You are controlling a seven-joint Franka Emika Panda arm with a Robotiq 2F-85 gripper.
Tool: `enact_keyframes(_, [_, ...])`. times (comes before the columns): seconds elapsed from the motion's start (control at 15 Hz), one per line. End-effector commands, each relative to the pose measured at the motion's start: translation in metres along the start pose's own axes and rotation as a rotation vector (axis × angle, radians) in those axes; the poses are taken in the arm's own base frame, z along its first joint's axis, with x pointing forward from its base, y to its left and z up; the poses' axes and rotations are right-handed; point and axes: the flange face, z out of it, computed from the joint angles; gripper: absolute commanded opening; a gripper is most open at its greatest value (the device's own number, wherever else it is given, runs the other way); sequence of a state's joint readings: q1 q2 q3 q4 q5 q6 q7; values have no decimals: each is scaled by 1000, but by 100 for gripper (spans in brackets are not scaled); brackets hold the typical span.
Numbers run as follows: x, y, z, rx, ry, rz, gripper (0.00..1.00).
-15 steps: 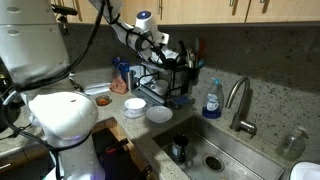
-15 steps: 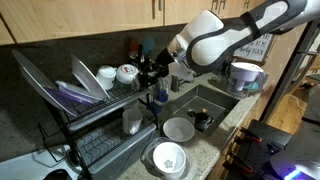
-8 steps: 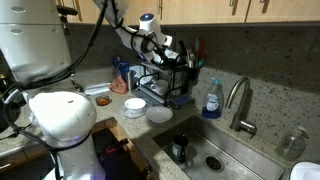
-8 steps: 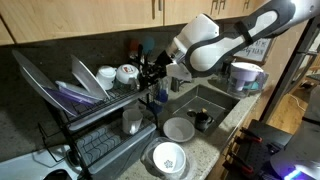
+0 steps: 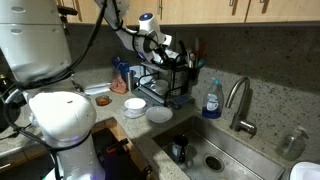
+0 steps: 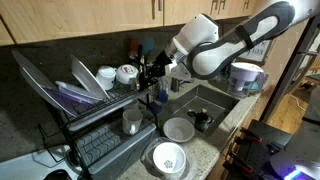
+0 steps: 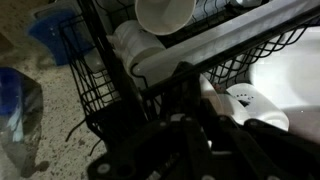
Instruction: Remove the grey lid from the dishrack and set it on top of the grey bowl on the left side of the counter
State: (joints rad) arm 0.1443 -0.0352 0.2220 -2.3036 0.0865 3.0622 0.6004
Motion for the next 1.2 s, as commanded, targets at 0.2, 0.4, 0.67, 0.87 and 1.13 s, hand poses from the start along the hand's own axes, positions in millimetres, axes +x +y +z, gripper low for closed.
enact_keyframes(0.2, [-6,-15,-9,-18,-28,-32,5])
enact_keyframes(0.4, [-11,-19,-28,-30,-41,-51,5])
enact_keyframes(0.67, [-13,-21,-48,-42,-35,-72,5])
enact_keyframes(0.87, [-14,-23,-59,-49,-23,-95,5])
enact_keyframes(1.13, [-8,-31,-69,-57,-8,-134,5])
